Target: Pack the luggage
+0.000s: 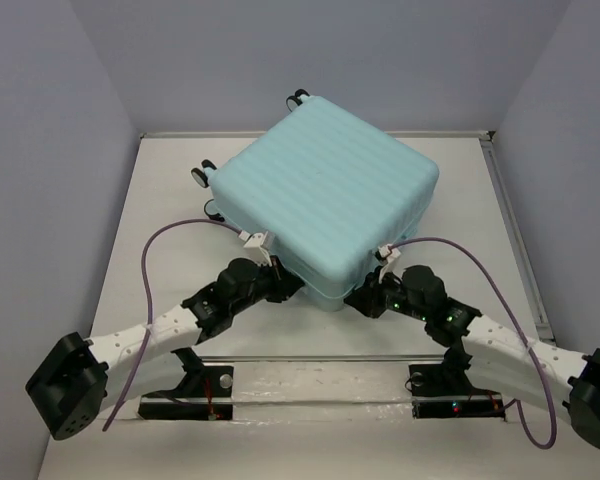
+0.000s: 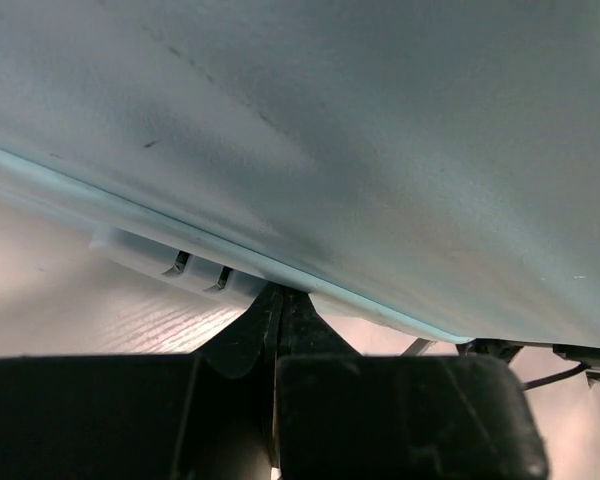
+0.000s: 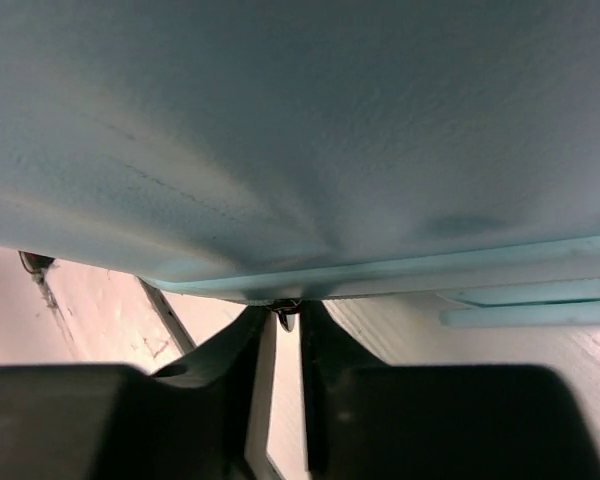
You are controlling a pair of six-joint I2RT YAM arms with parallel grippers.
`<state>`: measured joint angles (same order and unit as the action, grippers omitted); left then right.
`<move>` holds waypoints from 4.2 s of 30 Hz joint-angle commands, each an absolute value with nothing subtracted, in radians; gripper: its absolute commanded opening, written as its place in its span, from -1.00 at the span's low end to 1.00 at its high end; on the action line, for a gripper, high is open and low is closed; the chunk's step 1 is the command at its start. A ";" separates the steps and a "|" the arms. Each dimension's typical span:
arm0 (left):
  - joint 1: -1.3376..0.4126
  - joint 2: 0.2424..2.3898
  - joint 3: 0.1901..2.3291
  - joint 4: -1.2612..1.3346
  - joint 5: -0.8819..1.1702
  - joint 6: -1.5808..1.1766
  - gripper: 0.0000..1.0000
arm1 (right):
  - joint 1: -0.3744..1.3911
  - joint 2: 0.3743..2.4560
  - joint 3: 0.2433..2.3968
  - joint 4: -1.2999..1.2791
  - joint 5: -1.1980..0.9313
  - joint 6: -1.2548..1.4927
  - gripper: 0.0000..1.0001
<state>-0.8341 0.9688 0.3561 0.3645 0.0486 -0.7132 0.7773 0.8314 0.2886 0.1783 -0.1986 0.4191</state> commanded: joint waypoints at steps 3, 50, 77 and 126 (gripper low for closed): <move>-0.853 1.000 0.452 0.511 0.071 -0.687 -0.85 | 0.850 0.813 0.278 0.256 -0.078 0.423 -0.86; -0.103 1.313 0.994 0.238 0.330 -0.755 0.97 | 1.417 1.066 0.485 0.186 0.736 0.742 -0.86; -0.061 1.799 1.322 0.489 0.410 -0.982 0.80 | 1.408 1.089 0.465 0.181 0.692 0.759 -0.86; -0.426 0.649 0.468 0.279 0.063 -0.804 -0.88 | 1.241 1.614 0.942 0.464 0.012 0.399 -0.87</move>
<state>-0.2691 0.6567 0.3687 0.3611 -0.2043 -1.0645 1.1290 1.5146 0.8165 0.2848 0.3504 0.3862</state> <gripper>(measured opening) 0.654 0.075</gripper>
